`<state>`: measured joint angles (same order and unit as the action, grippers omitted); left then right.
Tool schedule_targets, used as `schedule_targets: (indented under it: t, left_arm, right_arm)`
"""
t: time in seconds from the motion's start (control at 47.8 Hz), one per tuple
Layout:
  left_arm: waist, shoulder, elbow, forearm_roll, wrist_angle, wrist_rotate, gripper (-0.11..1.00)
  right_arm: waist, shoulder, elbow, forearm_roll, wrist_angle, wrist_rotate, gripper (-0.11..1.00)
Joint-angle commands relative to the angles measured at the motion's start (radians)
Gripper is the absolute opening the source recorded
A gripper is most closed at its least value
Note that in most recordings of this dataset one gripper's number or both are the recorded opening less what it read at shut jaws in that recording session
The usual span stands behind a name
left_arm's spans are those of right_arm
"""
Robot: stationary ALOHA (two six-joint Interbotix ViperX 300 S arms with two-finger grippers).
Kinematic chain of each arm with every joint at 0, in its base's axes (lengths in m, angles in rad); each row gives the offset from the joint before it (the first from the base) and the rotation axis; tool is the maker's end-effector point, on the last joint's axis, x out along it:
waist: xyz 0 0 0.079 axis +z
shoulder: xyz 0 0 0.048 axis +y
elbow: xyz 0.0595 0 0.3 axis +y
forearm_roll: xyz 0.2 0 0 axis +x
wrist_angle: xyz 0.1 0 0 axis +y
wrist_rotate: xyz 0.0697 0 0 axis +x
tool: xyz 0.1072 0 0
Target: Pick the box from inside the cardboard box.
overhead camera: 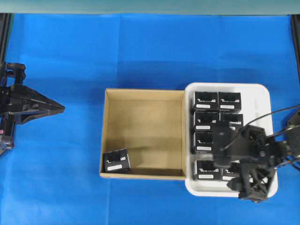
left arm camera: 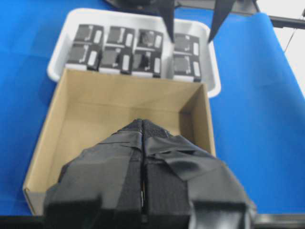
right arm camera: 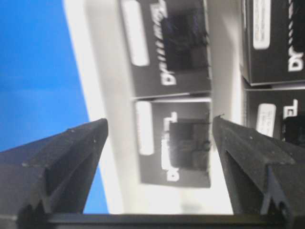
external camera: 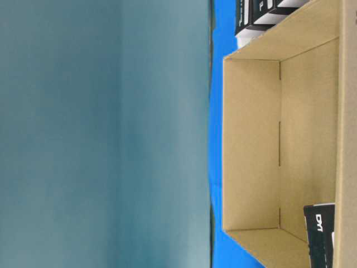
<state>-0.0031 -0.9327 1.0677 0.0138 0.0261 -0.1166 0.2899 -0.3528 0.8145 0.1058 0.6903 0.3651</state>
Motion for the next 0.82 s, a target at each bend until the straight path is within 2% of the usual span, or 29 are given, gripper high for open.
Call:
schedule_targets:
  t: [0.0,0.376,0.795]
  left_arm:
    - [-0.002,0.005,-0.011,0.002,-0.005,0.002,-0.07]
    - [-0.003,0.003,-0.011,0.002,-0.005,0.002,-0.07]
    - [-0.009,-0.009,-0.012,0.002,-0.005,0.002,-0.07]
  right_arm:
    - [-0.008,-0.058,-0.017,0.003,0.002,0.000,0.93]
    - [-0.066,-0.239,-0.005,0.003,-0.051,-0.003,0.93]
    - [-0.080,-0.360,0.038,-0.005,-0.362,-0.008,0.93]
